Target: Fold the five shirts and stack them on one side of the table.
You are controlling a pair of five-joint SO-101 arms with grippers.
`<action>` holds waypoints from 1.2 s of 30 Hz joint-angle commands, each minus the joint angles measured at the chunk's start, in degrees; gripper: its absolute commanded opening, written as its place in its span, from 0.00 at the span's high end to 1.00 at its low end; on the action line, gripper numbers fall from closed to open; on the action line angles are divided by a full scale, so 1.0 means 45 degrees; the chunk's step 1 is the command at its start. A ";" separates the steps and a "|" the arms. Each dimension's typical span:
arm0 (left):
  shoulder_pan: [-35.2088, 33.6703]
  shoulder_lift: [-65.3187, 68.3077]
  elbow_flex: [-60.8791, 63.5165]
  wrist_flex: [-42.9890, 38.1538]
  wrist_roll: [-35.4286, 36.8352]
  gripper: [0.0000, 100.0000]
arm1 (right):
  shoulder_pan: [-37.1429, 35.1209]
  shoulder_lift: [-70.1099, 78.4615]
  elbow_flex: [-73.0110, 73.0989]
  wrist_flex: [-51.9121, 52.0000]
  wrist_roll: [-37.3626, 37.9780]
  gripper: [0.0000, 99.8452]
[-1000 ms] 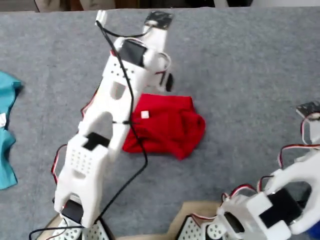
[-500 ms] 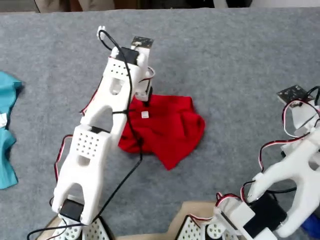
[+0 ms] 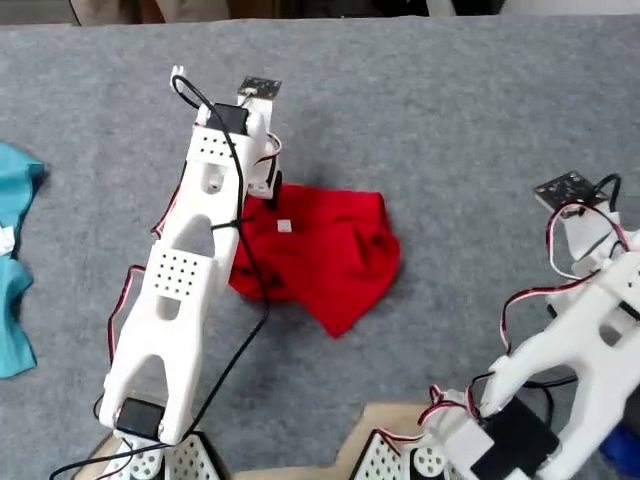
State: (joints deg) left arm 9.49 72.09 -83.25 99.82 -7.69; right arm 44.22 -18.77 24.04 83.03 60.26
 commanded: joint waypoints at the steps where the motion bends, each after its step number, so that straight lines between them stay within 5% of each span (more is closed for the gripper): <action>1: -0.0391 0.0147 -0.1270 -0.0254 0.0039 0.84 | -0.0381 -0.0928 0.0225 0.0078 -0.0176 0.98; 10: -0.1387 0.0166 -0.1504 -0.0195 0.0039 0.84 | -0.2120 -0.2022 0.0635 0.0059 -0.0606 0.98; 20: -0.1094 0.0127 -0.1504 0.0215 0.0039 0.84 | -0.8879 -0.0166 -0.1260 -0.2227 -0.4415 0.98; 25: -0.0957 -0.0420 -0.1270 0.0254 0.0039 0.84 | -1.0774 0.2921 -0.4366 -0.2012 -0.5158 0.98; 30: -0.0821 -0.3253 0.0996 0.0274 0.0039 0.84 | -1.1516 0.5324 -0.7590 -0.0020 -0.5197 0.98; 36: -0.0117 -0.8567 0.7756 0.0254 -0.0078 0.84 | -1.2317 0.6046 -0.8762 0.2208 -0.5255 0.98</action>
State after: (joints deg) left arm 6.59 48.62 -63.21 100.26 -7.69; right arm -8.97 8.22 -11.56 89.27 37.05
